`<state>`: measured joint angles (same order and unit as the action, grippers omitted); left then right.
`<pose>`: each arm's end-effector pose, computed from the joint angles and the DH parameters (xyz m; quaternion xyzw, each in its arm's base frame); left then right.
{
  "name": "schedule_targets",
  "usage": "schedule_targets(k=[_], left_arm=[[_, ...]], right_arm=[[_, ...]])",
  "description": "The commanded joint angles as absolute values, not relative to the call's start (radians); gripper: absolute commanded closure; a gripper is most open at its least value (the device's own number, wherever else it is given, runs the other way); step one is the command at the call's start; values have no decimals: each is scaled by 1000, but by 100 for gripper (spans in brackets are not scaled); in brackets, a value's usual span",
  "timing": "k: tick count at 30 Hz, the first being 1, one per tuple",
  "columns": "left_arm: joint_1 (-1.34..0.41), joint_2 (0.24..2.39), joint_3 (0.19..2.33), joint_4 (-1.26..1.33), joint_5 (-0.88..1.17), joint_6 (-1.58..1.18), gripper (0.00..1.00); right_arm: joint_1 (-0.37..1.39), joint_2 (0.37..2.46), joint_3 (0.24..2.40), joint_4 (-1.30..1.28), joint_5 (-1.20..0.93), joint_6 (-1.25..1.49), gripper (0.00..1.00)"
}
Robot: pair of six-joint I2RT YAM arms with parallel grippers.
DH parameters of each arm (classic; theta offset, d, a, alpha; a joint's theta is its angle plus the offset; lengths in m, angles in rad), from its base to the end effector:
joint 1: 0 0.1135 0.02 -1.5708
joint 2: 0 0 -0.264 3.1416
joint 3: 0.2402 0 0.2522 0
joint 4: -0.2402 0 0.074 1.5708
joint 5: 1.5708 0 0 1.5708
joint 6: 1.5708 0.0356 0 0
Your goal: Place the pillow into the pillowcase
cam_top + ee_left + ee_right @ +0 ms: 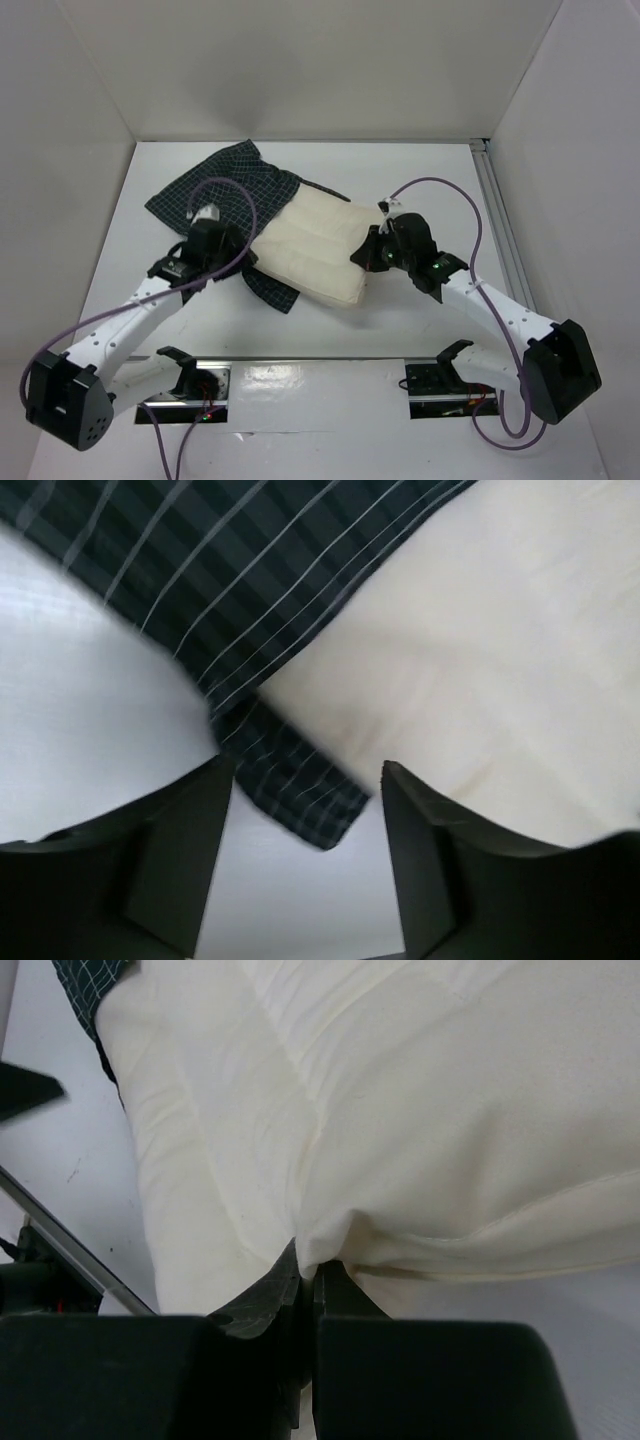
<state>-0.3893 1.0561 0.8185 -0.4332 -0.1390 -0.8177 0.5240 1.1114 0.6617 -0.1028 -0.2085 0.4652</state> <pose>0.2126 -0.0819 0.2760 -0.2205 0.8713 -0.1948 0.3928 0.2061 0.1276 0.2406 -0.0762 0.8666 0.3101 0.3836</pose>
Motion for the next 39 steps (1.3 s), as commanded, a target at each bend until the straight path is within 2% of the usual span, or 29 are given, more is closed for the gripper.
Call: schedule_targets(k=[1,4,9,12,13,14,15,18,19,24,29,32,34,39], left_arm=[[-361,1010,591,-276,-69,-1008,24],[-360,1000,468,-132,-40,-1048,19],[-360,1037,370,70,-52,-1075,18],[-350,1075,328,196,-32,-1043,24],[-350,1115,328,257,-22,-1043,31],[-350,1139,328,280,-11,-1032,31],[-350,1166,337,297,3,-1032,47],[-350,1252,368,337,60,-1023,84],[-350,1261,368,350,90,-1023,100],[-350,1210,413,403,192,-1012,100],[-359,1161,587,368,331,-967,100],[-359,1146,653,342,345,-957,100],[-359,1181,701,342,363,-945,100],[-359,1351,1009,377,526,-933,100]], right_arm=[[518,1106,719,32,-259,482,100],[518,1124,741,43,-268,482,100],[518,1135,764,34,-290,482,100],[518,1154,775,34,-310,482,100],[518,1154,775,44,-319,491,100],[518,1154,775,55,-319,503,100],[518,1164,775,64,-333,503,100],[518,1178,775,109,-344,534,100],[518,1195,775,123,-354,549,100],[518,1305,821,202,-335,583,100],[518,1367,882,227,-262,613,100],[518,1393,906,282,-242,656,100],[518,1436,960,319,-226,657,100],[488,1459,1239,287,-135,595,100]])
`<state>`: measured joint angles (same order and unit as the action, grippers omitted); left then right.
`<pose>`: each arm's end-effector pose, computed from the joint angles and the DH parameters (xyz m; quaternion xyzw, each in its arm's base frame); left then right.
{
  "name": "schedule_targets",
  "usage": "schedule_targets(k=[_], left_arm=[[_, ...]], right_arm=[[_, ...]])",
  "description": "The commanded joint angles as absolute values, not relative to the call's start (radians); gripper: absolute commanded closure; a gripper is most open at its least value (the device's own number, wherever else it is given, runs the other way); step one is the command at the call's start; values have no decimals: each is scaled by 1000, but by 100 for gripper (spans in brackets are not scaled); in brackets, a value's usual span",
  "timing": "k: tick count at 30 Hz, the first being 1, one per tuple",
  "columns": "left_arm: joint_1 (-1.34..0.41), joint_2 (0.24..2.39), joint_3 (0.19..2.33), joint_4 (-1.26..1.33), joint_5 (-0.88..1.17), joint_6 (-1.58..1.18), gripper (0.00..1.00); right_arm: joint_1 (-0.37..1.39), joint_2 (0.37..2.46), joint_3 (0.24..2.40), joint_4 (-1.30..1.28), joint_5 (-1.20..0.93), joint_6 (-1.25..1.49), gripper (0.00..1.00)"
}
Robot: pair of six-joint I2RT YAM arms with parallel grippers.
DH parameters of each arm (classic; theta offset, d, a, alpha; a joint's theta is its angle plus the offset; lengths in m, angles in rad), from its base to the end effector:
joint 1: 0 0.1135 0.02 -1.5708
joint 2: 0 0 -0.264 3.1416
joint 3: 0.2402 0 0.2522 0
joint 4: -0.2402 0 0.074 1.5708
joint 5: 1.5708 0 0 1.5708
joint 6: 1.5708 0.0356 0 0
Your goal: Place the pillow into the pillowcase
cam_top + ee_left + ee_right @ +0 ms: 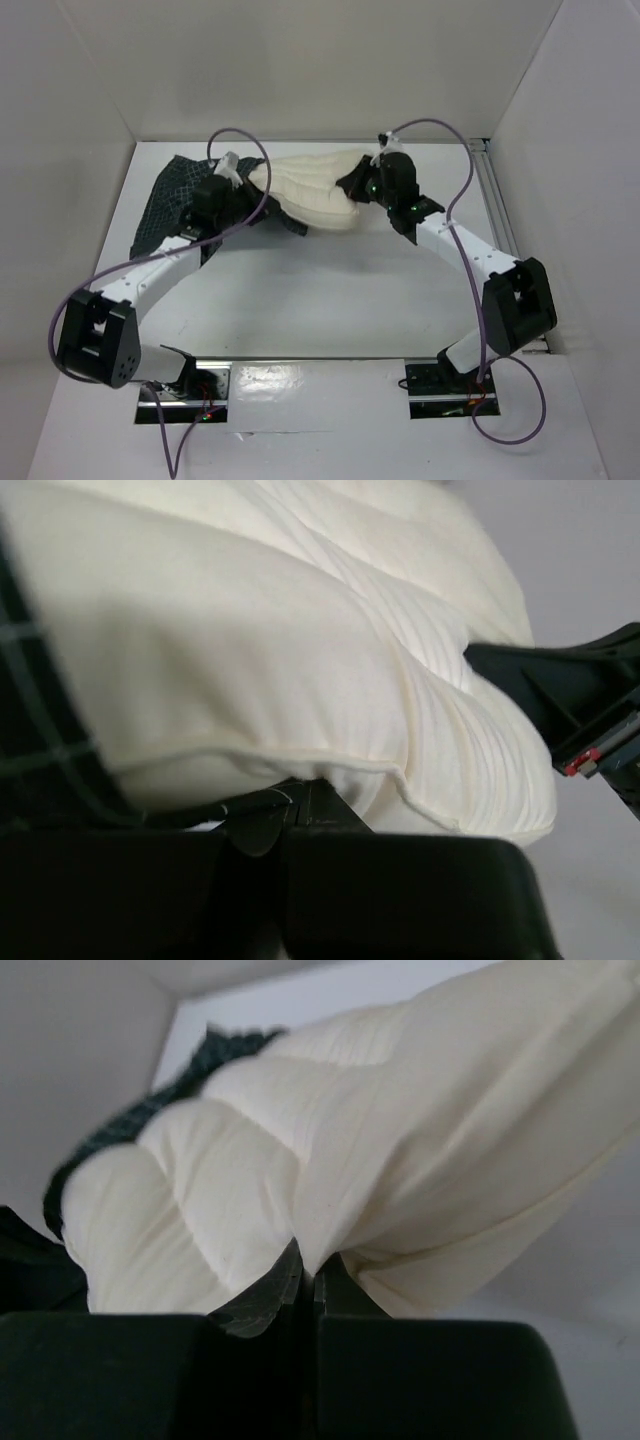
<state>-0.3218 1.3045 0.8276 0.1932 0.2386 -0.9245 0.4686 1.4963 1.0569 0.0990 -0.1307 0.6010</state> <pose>0.2819 -0.1028 0.2787 -0.1675 0.7797 -0.4250 0.4282 0.3107 0.1625 0.2904 0.0163 0.8156 0.3394 0.4683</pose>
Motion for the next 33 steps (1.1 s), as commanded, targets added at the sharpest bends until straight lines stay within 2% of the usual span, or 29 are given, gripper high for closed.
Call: schedule_targets(k=[1,5,8,10,13,15,19,23,27,31,33], left_arm=[[-359,1370,1043,393,537,-942,100],[-382,1402,1104,455,580,-977,100],[-437,1402,963,514,591,-1018,100],[-449,1402,867,576,604,-1061,100],[-449,1431,785,669,638,-1101,100],[-449,1454,878,576,650,-1042,100],[-440,1551,1164,430,725,-956,100],[-431,1563,1408,347,764,-917,100],[-431,1493,1463,310,740,-882,100],[-445,1471,1315,320,750,-882,100],[-483,1471,1231,356,773,-911,100]], right_arm=[[488,1439,1256,256,-115,586,100],[479,1405,1171,291,-112,597,100],[538,1466,1020,316,-152,682,100],[538,1491,895,348,-163,715,100],[514,1480,819,371,-150,738,100],[473,1466,860,339,-150,695,100],[410,1434,1136,226,-120,603,100],[364,1317,1282,201,-68,565,100],[364,1191,1241,210,-38,537,100],[364,1121,1067,112,-38,537,100],[364,1088,906,57,-38,546,100]])
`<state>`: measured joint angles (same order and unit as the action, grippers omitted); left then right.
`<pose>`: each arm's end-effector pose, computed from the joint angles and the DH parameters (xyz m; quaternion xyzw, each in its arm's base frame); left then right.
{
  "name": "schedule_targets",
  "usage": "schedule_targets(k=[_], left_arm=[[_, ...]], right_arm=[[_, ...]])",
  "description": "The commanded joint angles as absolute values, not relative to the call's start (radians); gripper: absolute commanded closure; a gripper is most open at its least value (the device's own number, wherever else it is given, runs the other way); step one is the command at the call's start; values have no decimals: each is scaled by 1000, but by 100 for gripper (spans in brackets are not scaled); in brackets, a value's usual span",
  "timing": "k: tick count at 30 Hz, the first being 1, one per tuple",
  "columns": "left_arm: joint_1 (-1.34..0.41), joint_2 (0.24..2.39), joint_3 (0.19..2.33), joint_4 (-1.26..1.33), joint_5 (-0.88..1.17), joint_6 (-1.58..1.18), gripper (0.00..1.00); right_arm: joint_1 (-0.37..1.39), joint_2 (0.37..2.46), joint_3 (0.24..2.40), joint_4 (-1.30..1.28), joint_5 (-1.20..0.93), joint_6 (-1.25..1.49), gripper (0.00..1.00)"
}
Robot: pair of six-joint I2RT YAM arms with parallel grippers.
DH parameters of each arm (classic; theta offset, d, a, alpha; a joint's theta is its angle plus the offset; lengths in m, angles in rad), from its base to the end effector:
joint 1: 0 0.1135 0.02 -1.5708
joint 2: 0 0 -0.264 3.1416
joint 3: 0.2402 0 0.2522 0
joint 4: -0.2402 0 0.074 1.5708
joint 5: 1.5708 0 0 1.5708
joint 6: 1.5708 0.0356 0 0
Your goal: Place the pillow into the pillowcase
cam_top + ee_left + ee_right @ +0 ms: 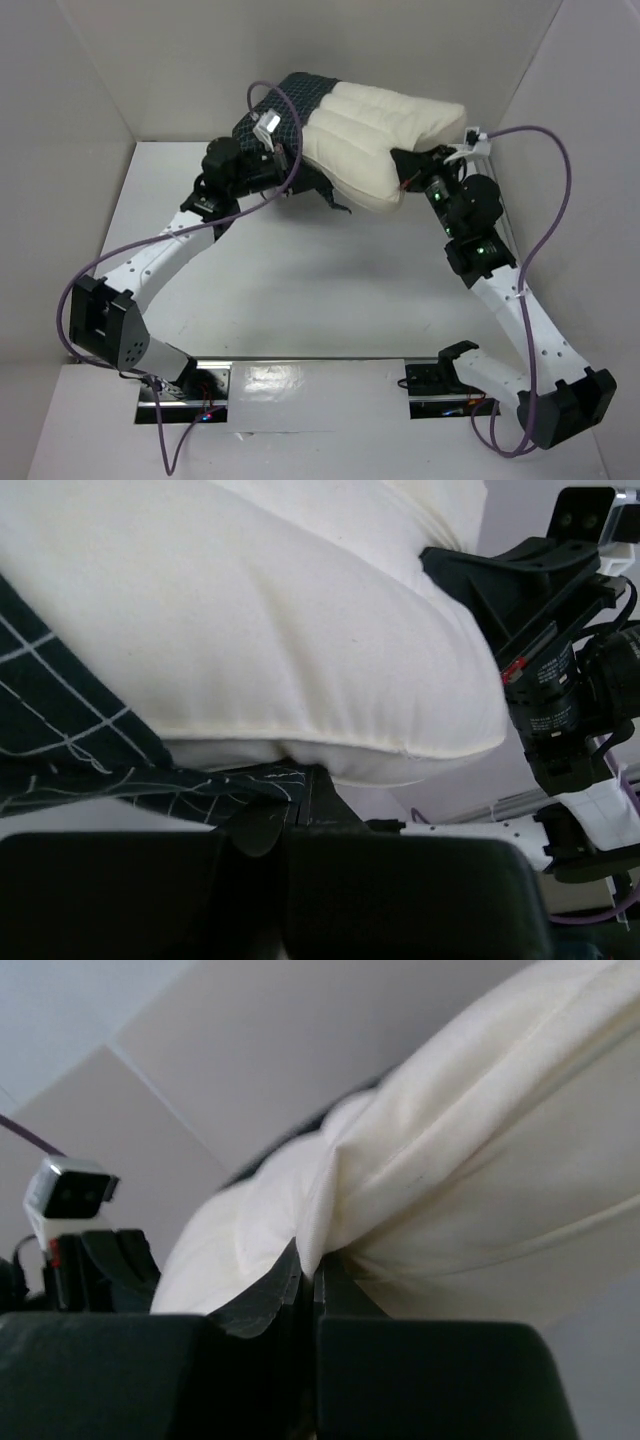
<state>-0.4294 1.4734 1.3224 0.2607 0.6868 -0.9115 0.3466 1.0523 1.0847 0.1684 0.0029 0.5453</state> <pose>0.3056 -0.1648 0.4098 0.0935 0.6700 -0.6118 0.4099 0.2252 0.0812 0.4326 0.0639 0.6294 0.3332 0.6991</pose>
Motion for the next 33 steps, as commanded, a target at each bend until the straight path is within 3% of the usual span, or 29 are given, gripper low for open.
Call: schedule_targets(k=[1,3,4,5,6,8,11,12,16,18,19,28,33], left_arm=[[-501,1471,1135,395,787,-920,100],[-553,1480,1047,410,815,-920,95],[-554,1480,969,410,831,-931,63],[-563,1480,938,431,863,-931,46],[-554,1470,918,411,873,-931,33],[-532,1402,934,298,847,-817,23],[-506,1295,1079,-34,755,-602,28],[-497,1275,1119,-107,674,-562,43],[-468,1265,1262,-308,464,-468,72],[-456,1355,1347,-354,331,-468,69],[-456,1396,1374,-374,280,-459,54],[-485,1820,1655,-406,-315,-535,44],[-520,2006,1799,-440,-454,-560,41]], right_arm=[[364,1074,856,39,-23,546,100],[364,1024,712,12,-23,563,100],[364,1006,671,12,-34,574,100],[364,993,605,2,-53,574,100],[364,971,582,-17,-63,574,100],[364,959,546,-38,-80,574,100],[364,959,522,-90,-91,536,100],[364,948,512,-91,-100,535,100],[373,948,512,-101,-144,488,100],[373,959,521,-101,-184,474,100],[373,969,522,-110,-184,463,100],[373,951,522,-140,-166,445,100],[382,974,522,-140,-166,445,100]])
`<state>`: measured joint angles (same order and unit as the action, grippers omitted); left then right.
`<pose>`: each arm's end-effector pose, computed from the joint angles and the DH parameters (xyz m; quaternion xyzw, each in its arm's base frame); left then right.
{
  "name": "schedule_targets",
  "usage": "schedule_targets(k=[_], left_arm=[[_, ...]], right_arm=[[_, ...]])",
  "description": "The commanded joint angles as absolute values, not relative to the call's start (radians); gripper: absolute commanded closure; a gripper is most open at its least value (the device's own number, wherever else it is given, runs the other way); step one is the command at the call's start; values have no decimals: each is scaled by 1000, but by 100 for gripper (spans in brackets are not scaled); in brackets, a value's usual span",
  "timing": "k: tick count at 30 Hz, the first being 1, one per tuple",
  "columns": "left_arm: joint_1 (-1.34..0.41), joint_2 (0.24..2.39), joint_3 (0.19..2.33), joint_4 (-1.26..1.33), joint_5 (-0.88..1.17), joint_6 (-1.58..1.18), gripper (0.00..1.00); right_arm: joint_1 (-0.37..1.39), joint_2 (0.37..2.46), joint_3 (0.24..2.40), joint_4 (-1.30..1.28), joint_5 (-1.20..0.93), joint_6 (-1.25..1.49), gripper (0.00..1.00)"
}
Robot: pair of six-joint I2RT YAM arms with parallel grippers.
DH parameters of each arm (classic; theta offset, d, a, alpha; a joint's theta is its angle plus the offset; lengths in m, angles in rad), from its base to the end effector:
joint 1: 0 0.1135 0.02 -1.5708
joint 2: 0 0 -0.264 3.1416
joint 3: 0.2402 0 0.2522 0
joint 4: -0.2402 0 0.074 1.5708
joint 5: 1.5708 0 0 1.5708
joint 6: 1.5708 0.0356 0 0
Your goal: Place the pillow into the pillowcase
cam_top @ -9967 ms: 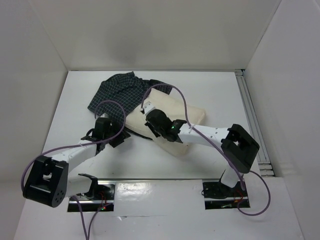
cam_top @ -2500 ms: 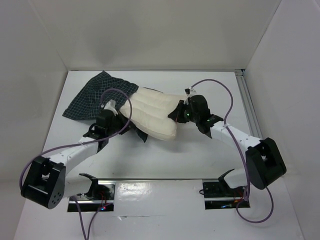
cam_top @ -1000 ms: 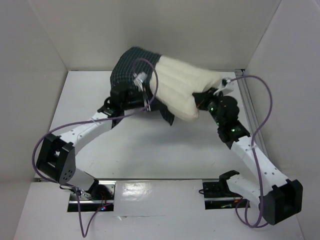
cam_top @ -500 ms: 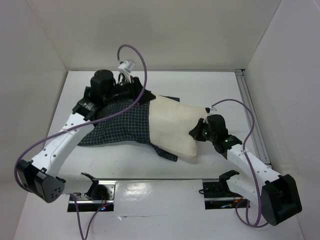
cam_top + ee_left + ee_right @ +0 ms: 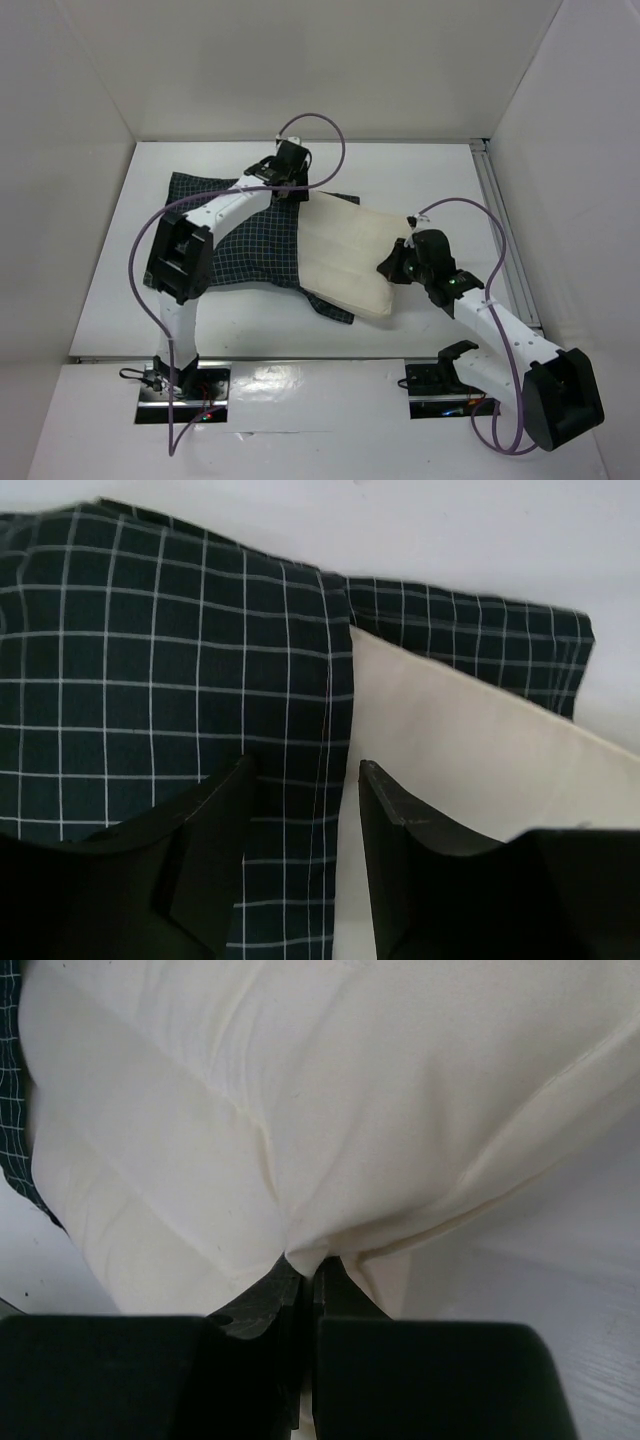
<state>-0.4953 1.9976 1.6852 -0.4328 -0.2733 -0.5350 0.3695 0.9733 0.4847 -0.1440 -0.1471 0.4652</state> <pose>0.4096 -0.2104 0.2622 -0.0726 0.9062 -0.0872 0.4073 0.1884 0.0785 0.2052 0.0094 0.8901 0.2427 0.3856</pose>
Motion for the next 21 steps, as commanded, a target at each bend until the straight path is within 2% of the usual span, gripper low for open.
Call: schedule_targets(k=[1,7,14,21], left_arm=[[-520,2019,1824,-440,-498,-560,41],[-531,2049,1830,-393,-525,-528,38],[-531,2301,2156,-554,-574,-456,36],[-531,2321,2157,-552,-565,-397,39]], right_arm=[[391,974,522,-140,-166,445,100],[391,1005,531,-140,-166,436,100],[400,1014,551,-140,-166,426,100],[400,1014,551,-149,-147,426,99]])
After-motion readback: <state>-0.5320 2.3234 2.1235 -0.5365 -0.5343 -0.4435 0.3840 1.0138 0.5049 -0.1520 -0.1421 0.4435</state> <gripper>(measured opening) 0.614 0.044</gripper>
